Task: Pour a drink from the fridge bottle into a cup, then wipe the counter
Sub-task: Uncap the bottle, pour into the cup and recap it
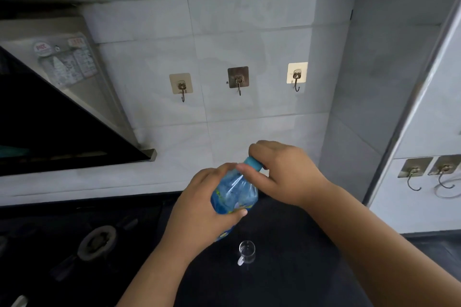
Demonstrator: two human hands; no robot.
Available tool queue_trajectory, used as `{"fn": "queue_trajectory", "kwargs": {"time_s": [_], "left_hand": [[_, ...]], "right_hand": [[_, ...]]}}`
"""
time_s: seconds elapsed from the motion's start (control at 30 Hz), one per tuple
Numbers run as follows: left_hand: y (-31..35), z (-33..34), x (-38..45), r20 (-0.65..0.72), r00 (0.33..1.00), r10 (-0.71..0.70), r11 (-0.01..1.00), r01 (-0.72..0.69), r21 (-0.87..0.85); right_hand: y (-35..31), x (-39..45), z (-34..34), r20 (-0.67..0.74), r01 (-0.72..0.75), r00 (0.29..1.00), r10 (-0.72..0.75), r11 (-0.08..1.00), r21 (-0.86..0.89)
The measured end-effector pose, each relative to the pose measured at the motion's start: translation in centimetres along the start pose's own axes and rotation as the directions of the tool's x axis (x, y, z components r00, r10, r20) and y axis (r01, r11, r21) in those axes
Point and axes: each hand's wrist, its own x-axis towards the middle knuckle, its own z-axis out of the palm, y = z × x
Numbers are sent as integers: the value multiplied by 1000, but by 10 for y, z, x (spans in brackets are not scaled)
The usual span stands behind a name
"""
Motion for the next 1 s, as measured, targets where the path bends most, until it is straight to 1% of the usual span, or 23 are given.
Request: {"fn": "queue_trajectory", "kwargs": {"time_s": [0.03, 0.1, 0.17, 0.2, 0.23, 0.3, 0.33, 0.37, 0.4, 0.43, 0.5, 0.53, 0.57, 0.6, 0.67, 0.7, 0.73, 0.77, 0.8, 0.83, 0.9, 0.97, 1.0], "left_hand": [[1, 0, 1, 15, 1000, 11, 1000, -11, 5], [5, 3, 3, 21, 999, 28, 998, -30, 62], [5, 9, 5, -14, 1000, 21, 994, -19, 111], [4, 10, 5, -31, 999, 13, 994, -10, 113], [3, 10, 5, -33, 999, 7, 996, -4, 93], [0, 6, 5, 15, 1000, 6, 1000, -6, 0], [0, 3, 6, 40, 999, 13, 999, -10, -53], [1, 2, 5, 45, 999, 23, 996, -20, -83], [3, 3, 5, 31, 999, 26, 996, -24, -83], [5, 5, 5, 11, 1000, 25, 998, -25, -52], [6, 11, 3, -30, 999, 25, 999, -24, 32], [5, 12, 2, -34, 999, 22, 999, -20, 48], [2, 11, 2, -33, 999, 10, 999, -9, 34], [0, 8, 3, -26, 1000, -5, 1000, 5, -2], [-3, 0, 4, 13, 1000, 7, 1000, -7, -30], [-2, -2, 4, 26, 999, 33, 999, -33, -2], [0, -3, 5, 29, 998, 47, 998, -48, 36], [2, -3, 4, 15, 999, 46, 995, -47, 83], [3, -1, 3, -8, 999, 34, 992, -33, 125], [3, 2, 1, -36, 999, 31, 988, -25, 154], [-1, 4, -2, -60, 998, 24, 986, -13, 166], [-5, 2, -4, -38, 999, 7, 991, -2, 137], [-5, 1, -5, -20, 1000, 12, 990, -9, 139]], "right_hand": [[-1, 0, 2, -55, -22, 998, 22, 1000, -2], [-12, 6, 3, -99, -230, 970, 223, 971, -71], [-19, 11, -1, 11, -434, 897, 442, 886, -164], [-18, 12, -2, 52, -446, 884, 464, 872, -199], [-17, 12, -4, 72, -409, 901, 428, 893, -189], [-11, 9, -8, 28, -192, 980, 197, 972, -136], [-9, 7, -5, -28, -100, 995, 98, 987, -127], [-10, 6, -3, -92, -74, 994, 63, 990, -122], [-13, 6, -2, -140, -126, 984, 107, 983, -134], [-19, 10, -2, -151, -230, 967, 207, 961, -154], [-27, 17, -4, -30, -402, 912, 409, 876, -268], [-24, 16, -4, 16, -388, 911, 412, 869, -307], [-20, 14, -5, 52, -331, 932, 358, 901, -280], [-18, 13, -8, 57, -235, 966, 252, 948, -214], [-15, 7, -5, 14, -98, 995, 100, 989, -108], [-16, 6, -3, -40, -104, 994, 100, 989, -104], [-20, 7, -1, -59, -191, 981, 185, 976, -103], [-25, 11, 0, -32, -328, 945, 327, 938, -110], [-29, 14, 0, 35, -455, 885, 464, 879, -142], [-31, 15, 0, 92, -515, 837, 539, 834, -199], [-34, 11, 3, 103, -491, 844, 527, 835, -247], [-38, 5, 6, 22, -452, 887, 461, 877, -167], [-39, 4, 8, 10, -481, 874, 486, 867, -128]]}}
